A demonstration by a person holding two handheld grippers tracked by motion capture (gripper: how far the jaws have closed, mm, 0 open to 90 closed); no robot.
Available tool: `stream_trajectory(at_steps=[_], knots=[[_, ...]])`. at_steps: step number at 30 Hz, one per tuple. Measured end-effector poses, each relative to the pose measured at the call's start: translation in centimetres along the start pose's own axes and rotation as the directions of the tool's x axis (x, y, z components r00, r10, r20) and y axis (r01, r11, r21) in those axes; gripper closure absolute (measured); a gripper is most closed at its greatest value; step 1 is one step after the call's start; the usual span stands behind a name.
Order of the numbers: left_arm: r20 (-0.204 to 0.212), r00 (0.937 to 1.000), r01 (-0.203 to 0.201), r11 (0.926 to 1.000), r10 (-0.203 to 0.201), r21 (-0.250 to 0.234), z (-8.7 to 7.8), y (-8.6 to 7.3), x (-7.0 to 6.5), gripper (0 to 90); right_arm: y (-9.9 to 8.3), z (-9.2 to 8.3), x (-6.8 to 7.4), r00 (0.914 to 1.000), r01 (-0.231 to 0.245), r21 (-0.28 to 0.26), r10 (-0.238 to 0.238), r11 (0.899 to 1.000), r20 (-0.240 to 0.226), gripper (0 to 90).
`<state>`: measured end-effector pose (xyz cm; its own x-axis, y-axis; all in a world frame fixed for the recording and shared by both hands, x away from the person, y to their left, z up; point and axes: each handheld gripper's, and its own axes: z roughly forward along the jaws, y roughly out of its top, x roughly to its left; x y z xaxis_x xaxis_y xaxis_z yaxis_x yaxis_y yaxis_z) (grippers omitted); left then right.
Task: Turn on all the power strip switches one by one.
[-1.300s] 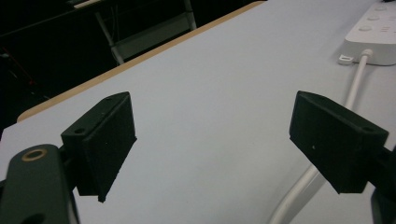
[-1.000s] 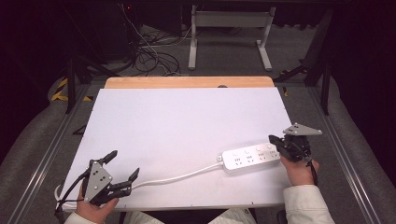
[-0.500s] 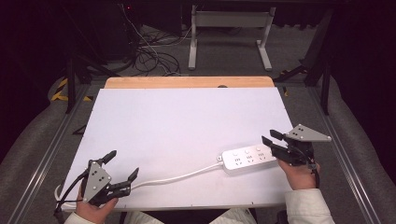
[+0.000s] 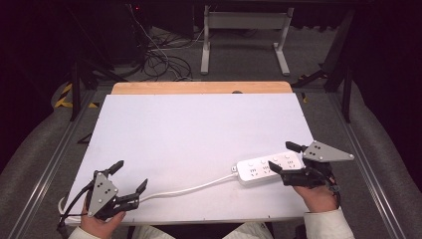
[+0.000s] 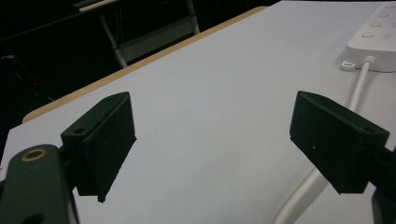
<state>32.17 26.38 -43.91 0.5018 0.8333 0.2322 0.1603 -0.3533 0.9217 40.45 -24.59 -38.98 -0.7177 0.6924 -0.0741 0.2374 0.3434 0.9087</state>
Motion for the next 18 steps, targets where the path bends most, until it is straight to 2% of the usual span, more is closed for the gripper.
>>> stream_trajectory(at_steps=[4,7,13,18], knots=[[0.002,1.0,0.001,1.0,-0.001,-0.002,0.0,0.0,0.0,14.7,-0.5,0.1,0.4,0.9991,0.008,-0.025,-0.009,1.0,-0.041,6.6],[0.002,1.0,0.003,1.0,-0.003,-0.001,0.0,0.0,-0.1,14.6,-0.9,0.2,0.5,0.9969,-0.009,-0.039,0.006,0.999,-0.079,1.9],[0.004,1.0,0.003,1.0,-0.003,-0.001,0.0,0.0,-0.1,14.6,-2.1,0.6,0.7,0.9849,-0.011,-0.063,0.0,0.998,-0.173,0.4],[0.005,1.0,0.005,1.0,-0.005,-0.001,0.0,0.0,-0.1,14.6,-3.0,0.8,0.7,0.9824,-0.025,-0.06,0.013,0.998,-0.186,0.3]])
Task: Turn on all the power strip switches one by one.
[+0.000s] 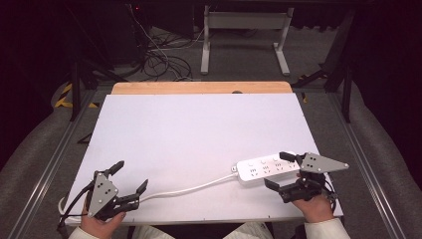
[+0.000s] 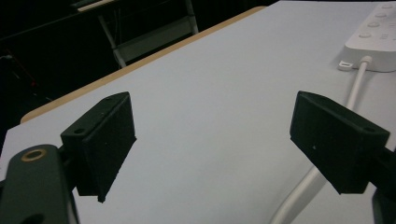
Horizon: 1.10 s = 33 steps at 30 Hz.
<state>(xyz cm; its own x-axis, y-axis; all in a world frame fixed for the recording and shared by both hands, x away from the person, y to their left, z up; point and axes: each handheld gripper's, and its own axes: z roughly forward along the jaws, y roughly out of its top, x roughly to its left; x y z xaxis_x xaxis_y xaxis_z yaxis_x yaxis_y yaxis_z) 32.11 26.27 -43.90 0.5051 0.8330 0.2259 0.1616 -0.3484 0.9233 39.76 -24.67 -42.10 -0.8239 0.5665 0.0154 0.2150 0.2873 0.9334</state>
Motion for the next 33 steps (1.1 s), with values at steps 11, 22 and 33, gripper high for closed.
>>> stream_trajectory(at_steps=[11,22,33], knots=[[0.009,0.9999,-0.005,0.9999,0.005,0.01,0.1,-0.1,0.0,14.5,-2.6,0.8,-0.2,0.9994,-0.033,0.016,0.033,0.999,-0.006,0.0],[0.022,0.9996,-0.017,0.9994,0.016,0.031,0.3,-0.2,0.0,14.1,-4.6,1.5,-0.1,0.9977,-0.065,0.094,0.067,0.993,-0.012,0.0],[0.024,0.9995,-0.021,0.9992,0.021,0.034,0.4,-0.2,0.2,13.9,-3.9,0.8,-0.1,0.9983,-0.05,0.066,0.048,0.997,0.032,0.7]])
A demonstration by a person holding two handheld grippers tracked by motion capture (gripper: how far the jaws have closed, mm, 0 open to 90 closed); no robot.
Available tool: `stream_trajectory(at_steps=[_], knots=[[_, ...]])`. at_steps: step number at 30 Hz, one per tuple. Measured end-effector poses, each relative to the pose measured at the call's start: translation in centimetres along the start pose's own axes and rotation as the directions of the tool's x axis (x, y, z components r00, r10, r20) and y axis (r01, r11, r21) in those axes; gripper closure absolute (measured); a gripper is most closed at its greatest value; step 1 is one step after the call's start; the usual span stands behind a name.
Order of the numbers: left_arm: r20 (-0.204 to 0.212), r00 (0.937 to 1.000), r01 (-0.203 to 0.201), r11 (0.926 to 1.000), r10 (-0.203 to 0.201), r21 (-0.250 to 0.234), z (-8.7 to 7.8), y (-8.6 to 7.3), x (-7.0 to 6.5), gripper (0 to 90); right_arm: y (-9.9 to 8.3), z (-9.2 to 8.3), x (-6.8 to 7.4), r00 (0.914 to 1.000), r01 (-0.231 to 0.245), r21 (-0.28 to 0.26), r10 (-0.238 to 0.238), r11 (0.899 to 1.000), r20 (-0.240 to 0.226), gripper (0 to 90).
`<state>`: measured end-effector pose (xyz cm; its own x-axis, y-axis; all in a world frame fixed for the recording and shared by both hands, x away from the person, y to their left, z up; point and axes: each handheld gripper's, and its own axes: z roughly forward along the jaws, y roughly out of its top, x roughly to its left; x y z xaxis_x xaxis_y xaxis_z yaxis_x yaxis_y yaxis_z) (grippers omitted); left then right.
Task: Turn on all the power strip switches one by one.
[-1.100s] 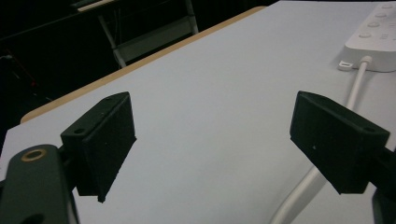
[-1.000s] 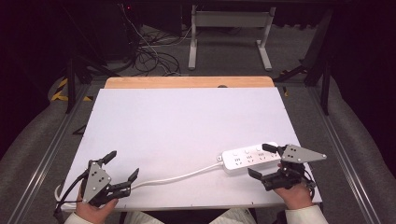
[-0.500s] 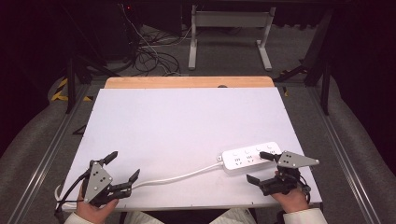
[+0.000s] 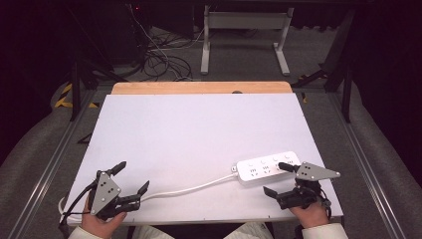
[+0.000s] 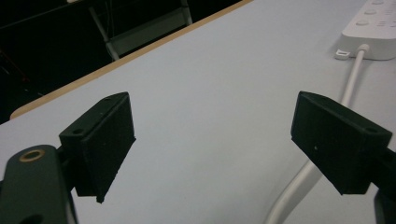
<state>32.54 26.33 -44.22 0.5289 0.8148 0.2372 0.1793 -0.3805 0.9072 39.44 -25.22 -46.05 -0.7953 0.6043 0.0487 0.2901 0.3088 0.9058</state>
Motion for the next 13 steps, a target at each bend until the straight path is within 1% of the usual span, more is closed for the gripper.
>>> stream_trajectory(at_steps=[2,4,6,7,8,9,10,13], knots=[[0.003,0.9999,0.01,0.9999,-0.01,-0.001,0.06,-0.03,0.0,13.9,0.12,-0.27,0.03,0.9999,0.0,-0.015,0.0,1.0,0.013,1.2],[0.002,1.0,0.005,1.0,-0.005,0.002,0.07,-0.03,0.08,13.8,0.17,-0.38,0.05,0.9997,0.008,-0.021,-0.007,1.0,0.023,1.5],[0.001,0.9999,0.016,0.9999,-0.016,-0.005,0.04,-0.02,0.04,13.4,0.18,-0.36,0.12,0.9995,0.015,-0.015,-0.015,1.0,0.028,1.6],[-0.004,0.9999,0.01,0.9999,-0.01,-0.009,-0.02,0.01,0.12,13.3,0.19,-0.34,0.18,0.9994,0.02,-0.015,-0.019,1.0,0.028,1.7],[-0.004,0.9999,0.013,0.9999,-0.013,-0.011,-0.06,0.01,0.14,13.2,0.2,-0.34,0.21,0.9992,0.027,-0.015,-0.027,1.0,0.031,1.7],[-0.002,0.9997,0.023,0.9996,-0.023,-0.014,-0.07,-0.01,0.1,13.1,0.23,-0.37,0.25,0.9989,0.032,-0.016,-0.032,0.999,0.034,1.7],[-0.002,0.9998,0.021,0.9997,-0.021,-0.015,-0.1,-0.01,0.13,13.0,0.26,-0.39,0.31,0.9987,0.037,-0.023,-0.036,0.999,0.035,1.7],[0.001,0.9998,0.019,0.9996,-0.019,-0.019,-0.1,-0.03,0.16,12.8,0.31,-0.44,0.44,0.9975,0.057,-0.022,-0.056,0.998,0.043,2.1]])
